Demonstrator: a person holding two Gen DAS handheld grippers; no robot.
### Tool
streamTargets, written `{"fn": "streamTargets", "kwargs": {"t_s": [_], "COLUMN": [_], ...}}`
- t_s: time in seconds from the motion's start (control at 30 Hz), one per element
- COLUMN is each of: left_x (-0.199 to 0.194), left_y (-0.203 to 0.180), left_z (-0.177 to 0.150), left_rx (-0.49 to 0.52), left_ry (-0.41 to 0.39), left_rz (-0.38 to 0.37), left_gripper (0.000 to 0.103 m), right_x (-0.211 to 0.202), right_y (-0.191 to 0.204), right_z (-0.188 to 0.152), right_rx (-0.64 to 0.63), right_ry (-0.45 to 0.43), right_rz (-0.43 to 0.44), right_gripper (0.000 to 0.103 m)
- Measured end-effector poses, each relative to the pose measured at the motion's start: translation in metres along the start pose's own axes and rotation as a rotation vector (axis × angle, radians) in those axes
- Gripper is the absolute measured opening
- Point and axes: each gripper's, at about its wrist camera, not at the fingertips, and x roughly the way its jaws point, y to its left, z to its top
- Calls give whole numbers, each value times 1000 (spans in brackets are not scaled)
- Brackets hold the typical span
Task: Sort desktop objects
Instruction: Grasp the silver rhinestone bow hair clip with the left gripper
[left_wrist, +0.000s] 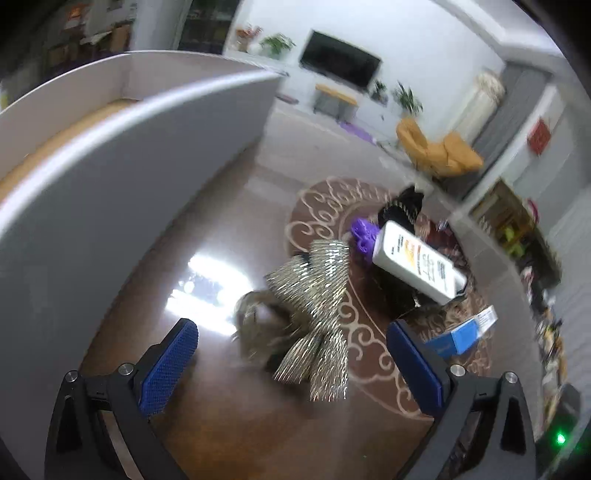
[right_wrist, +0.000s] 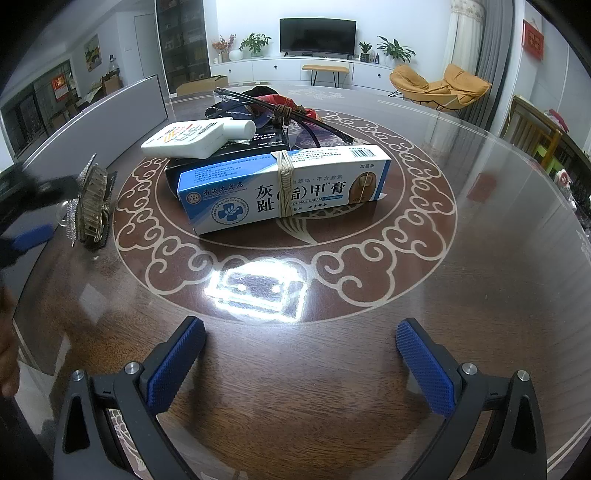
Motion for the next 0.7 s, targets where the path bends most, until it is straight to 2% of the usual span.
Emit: {"fn": "streamTargets", "kwargs": {"t_s": [0.07,0.1,0.17,0.2,0.23,0.3,0.37,0.47,0.53,0.57,0.6,0.7], "left_x": [22,25,32,33,32,28,21,10,5,4,2,3], "left_y": [-12,-21,-28,-32,-36,-37,-33,-32,-35,-36,-36,-38], "left_z": [5,5,7,6,4,0,-7,-22,-28,-29,-31,-35], "left_rx": [74,129,175,200,220,258,254,302,344,359,370,381], "left_ry": [51,35,56,48,27,-4,-28,-27,-17,-13,-11,-11], "left_rz": [74,113,152,162,178,193,136,99,73,68,67,76], "left_gripper": [103,103,103,94,71,55,54,53,53,53,53,53], "right_x": [0,0,0,0,0,0,0,-1,-8,-17,-25,-36], "right_y": [0,0,0,0,0,0,0,-1,-6,-13,-17,-19], "right_z": [0,0,0,0,0,0,0,0,2,6,12,50], "right_rx": [0,0,0,0,0,0,0,-1,39,97,142,220], "right_ry": [0,0,0,0,0,0,0,3,-6,-42,-84,-144], "right_rz": [0,0,0,0,0,0,0,12,108,162,175,169], "right_gripper": [103,103,103,103,103,103,103,103,103,103,103,103]}}
